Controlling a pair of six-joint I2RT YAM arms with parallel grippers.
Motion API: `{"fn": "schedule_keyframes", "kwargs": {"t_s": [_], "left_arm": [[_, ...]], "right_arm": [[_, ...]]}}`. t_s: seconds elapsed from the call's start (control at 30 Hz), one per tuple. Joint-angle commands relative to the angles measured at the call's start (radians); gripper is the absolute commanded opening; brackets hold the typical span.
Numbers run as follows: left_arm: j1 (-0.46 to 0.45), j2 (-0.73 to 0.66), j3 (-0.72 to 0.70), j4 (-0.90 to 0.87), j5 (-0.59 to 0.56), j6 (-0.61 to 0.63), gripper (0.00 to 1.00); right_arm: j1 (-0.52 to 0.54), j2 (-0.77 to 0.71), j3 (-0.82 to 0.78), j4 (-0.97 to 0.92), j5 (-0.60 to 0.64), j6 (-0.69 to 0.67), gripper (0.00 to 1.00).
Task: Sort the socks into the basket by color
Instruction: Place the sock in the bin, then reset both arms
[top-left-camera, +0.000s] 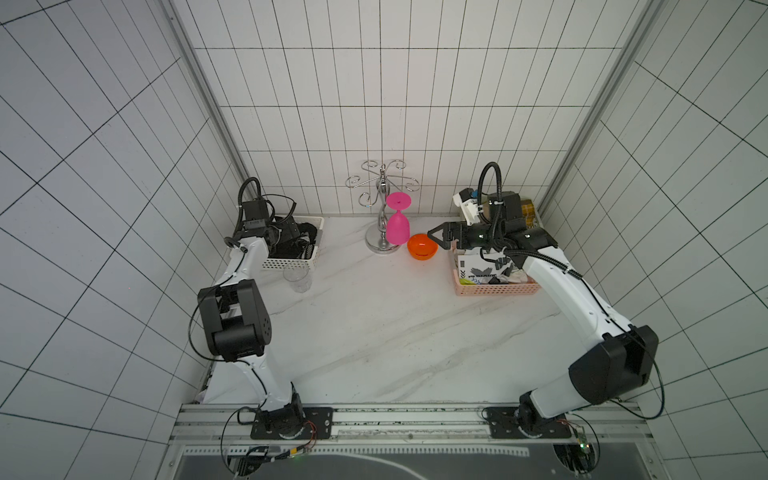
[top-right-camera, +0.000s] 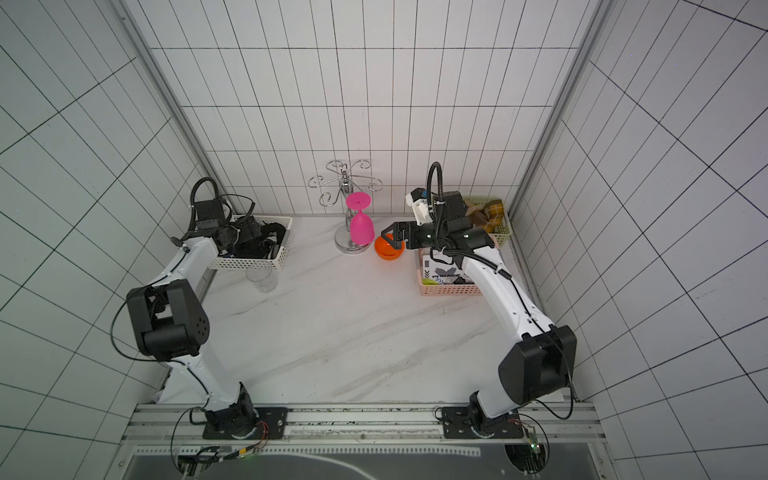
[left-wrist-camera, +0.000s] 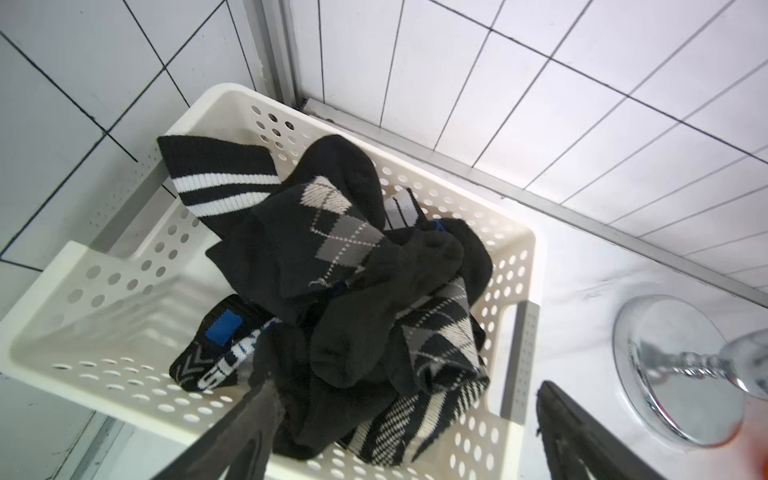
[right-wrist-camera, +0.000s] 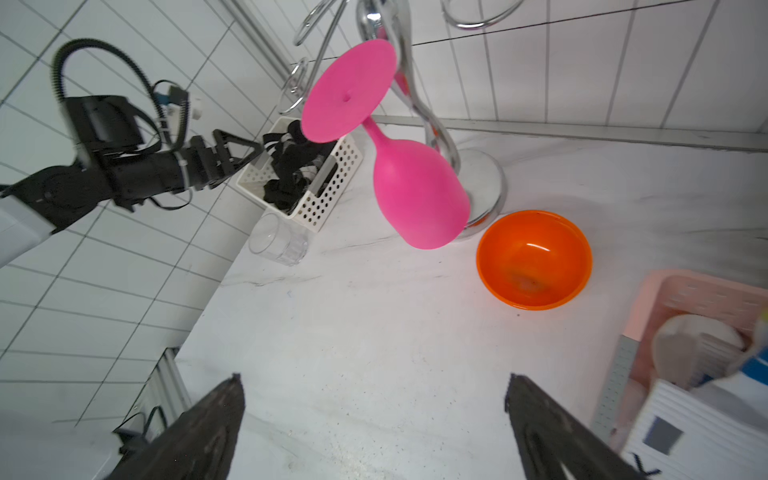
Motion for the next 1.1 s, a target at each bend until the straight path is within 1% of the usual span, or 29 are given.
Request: {"fn": "schedule_keyframes", "kwargs": {"t_s": [0.0, 0.07, 0.17, 0.27, 0.33, 0.37, 0.43, 0.5, 0.53, 0.6, 0.67, 0.7, 0.73, 0.77, 0.8, 0.83, 0.87, 0.93, 1.0, 1.07], "left_arm": [[-0.031, -0.156, -0.088, 0.119, 0.059, 0.000, 0.97], [-0.062, -0.237, -0.169, 0.160, 0.033, 0.010, 0.97], [-0.102, -0.373, -0.350, 0.285, -0.016, 0.031, 0.97], [-0.111, -0.495, -0.598, 0.542, -0.048, 0.012, 0.98], [-0.123, -0.519, -0.712, 0.643, -0.080, 0.025, 0.98], [-0.136, -0.519, -0.747, 0.661, -0.107, 0.046, 0.98], [-0.155, -0.497, -0.789, 0.692, -0.136, 0.046, 0.98], [-0.171, -0.460, -0.817, 0.720, -0.175, 0.043, 0.97], [-0.178, -0.437, -0.842, 0.769, -0.190, 0.038, 0.97], [-0.206, -0.396, -0.903, 0.889, -0.222, 0.081, 0.97], [-0.243, -0.366, -0.965, 1.006, -0.302, 0.121, 0.97], [-0.255, -0.350, -0.998, 1.069, -0.323, 0.128, 0.97], [-0.261, -0.324, -1.031, 1.168, -0.329, 0.136, 0.98], [-0.267, -0.310, -1.049, 1.239, -0.325, 0.146, 0.96], [-0.273, -0.309, -1.051, 1.245, -0.318, 0.162, 0.97], [-0.277, -0.301, -1.036, 1.203, -0.331, 0.156, 0.97], [-0.283, -0.287, -1.046, 1.229, -0.358, 0.149, 0.97], [-0.290, -0.251, -1.100, 1.359, -0.351, 0.160, 0.97], [-0.302, -0.221, -1.159, 1.513, -0.361, 0.179, 0.98], [-0.303, -0.199, -1.173, 1.572, -0.370, 0.186, 0.98]], "right_arm": [[-0.007, -0.020, -0.031, -0.032, 0.242, -0.009, 0.99], [-0.021, -0.040, -0.078, -0.019, 0.344, -0.005, 0.99], [-0.063, -0.094, -0.215, 0.091, 0.420, 0.021, 0.99], [-0.108, -0.146, -0.344, 0.239, 0.479, 0.042, 0.99], [-0.130, -0.166, -0.407, 0.329, 0.490, 0.035, 0.99], [-0.135, -0.174, -0.436, 0.374, 0.504, 0.023, 0.99], [-0.154, -0.182, -0.500, 0.464, 0.538, 0.017, 0.99], [-0.197, -0.179, -0.566, 0.555, 0.520, 0.026, 0.99], [-0.227, -0.173, -0.601, 0.603, 0.502, 0.038, 0.99], [-0.285, -0.160, -0.660, 0.685, 0.469, 0.064, 0.99], [-0.349, -0.142, -0.712, 0.733, 0.467, 0.110, 0.99], [-0.374, -0.137, -0.737, 0.763, 0.464, 0.113, 0.99], [-0.394, -0.135, -0.776, 0.810, 0.474, 0.100, 0.99], [-0.408, -0.137, -0.816, 0.852, 0.507, 0.086, 0.99], [-0.419, -0.142, -0.852, 0.890, 0.533, 0.077, 0.99], [-0.429, -0.151, -0.908, 0.964, 0.558, 0.061, 0.99], [-0.432, -0.158, -0.965, 1.049, 0.590, 0.042, 0.99], [-0.442, -0.163, -1.060, 1.192, 0.629, 0.023, 0.99], [-0.448, -0.153, -1.100, 1.233, 0.654, -0.011, 0.99], [-0.448, -0.149, -1.185, 1.387, 0.660, -0.034, 0.99]]}}
